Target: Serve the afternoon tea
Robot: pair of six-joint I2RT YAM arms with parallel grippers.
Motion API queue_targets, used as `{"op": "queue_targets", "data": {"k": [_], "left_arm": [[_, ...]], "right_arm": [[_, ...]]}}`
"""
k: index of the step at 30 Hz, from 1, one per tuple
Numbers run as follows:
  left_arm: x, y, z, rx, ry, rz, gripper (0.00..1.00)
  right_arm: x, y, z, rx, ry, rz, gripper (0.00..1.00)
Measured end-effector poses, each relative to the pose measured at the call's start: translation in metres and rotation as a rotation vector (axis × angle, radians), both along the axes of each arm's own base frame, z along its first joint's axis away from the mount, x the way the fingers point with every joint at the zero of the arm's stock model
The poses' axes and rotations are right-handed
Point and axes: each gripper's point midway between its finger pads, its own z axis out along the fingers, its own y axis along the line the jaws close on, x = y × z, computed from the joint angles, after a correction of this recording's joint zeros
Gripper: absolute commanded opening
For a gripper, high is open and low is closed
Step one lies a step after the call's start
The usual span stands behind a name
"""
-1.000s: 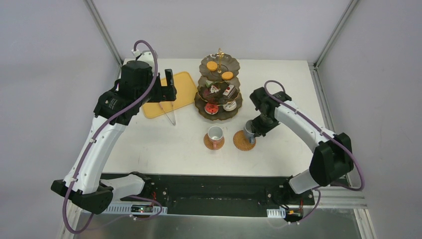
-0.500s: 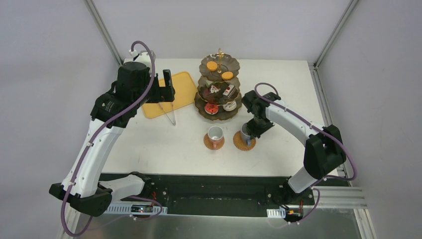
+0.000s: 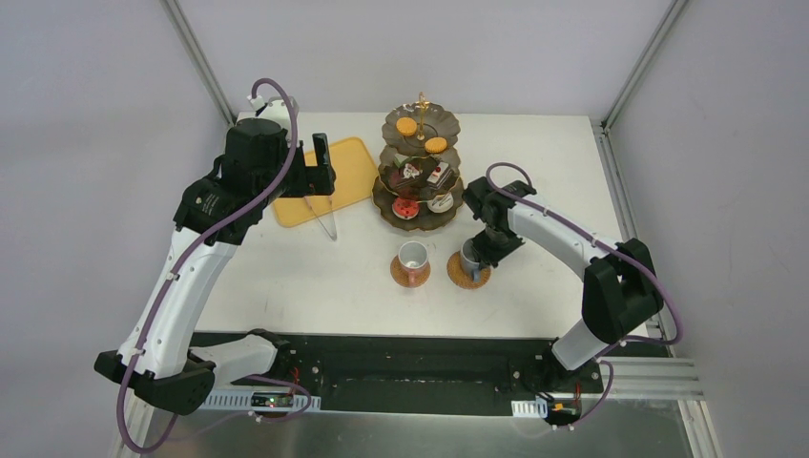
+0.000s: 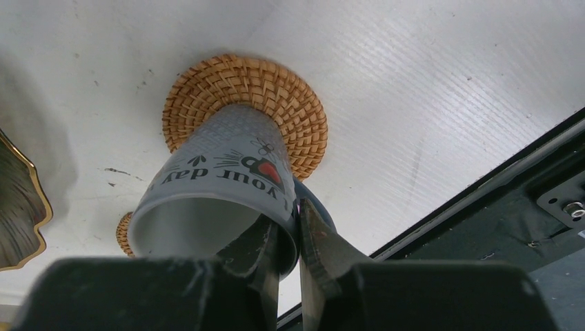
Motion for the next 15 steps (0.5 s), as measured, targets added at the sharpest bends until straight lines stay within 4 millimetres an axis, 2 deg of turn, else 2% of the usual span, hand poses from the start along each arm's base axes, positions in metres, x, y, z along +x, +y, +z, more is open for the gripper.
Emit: {"op": "queue_targets", "data": {"k": [8, 11, 13, 15], "left_arm": [[0.0000, 0.0000, 0.0000, 0.000, 0.000, 0.000, 0.98], [0.0000, 0.0000, 0.0000, 0.000, 0.000, 0.000, 0.98], [0.0000, 0.0000, 0.0000, 0.000, 0.000, 0.000, 0.98], [0.0000, 0.0000, 0.0000, 0.000, 0.000, 0.000, 0.98]], "right_arm": [[-0.0015, -0.0001, -0.0033, 0.002, 0.005, 0.001, 0.15], [-0.0016, 0.0005, -0.0036, 0.005, 0.005, 0.000, 0.33], [-0.0016, 0.0021, -0.0042, 0.013, 0.006, -0.002, 0.34], [-0.0022, 0.0030, -0.0043, 0.018, 0.009, 0.002, 0.41]]}}
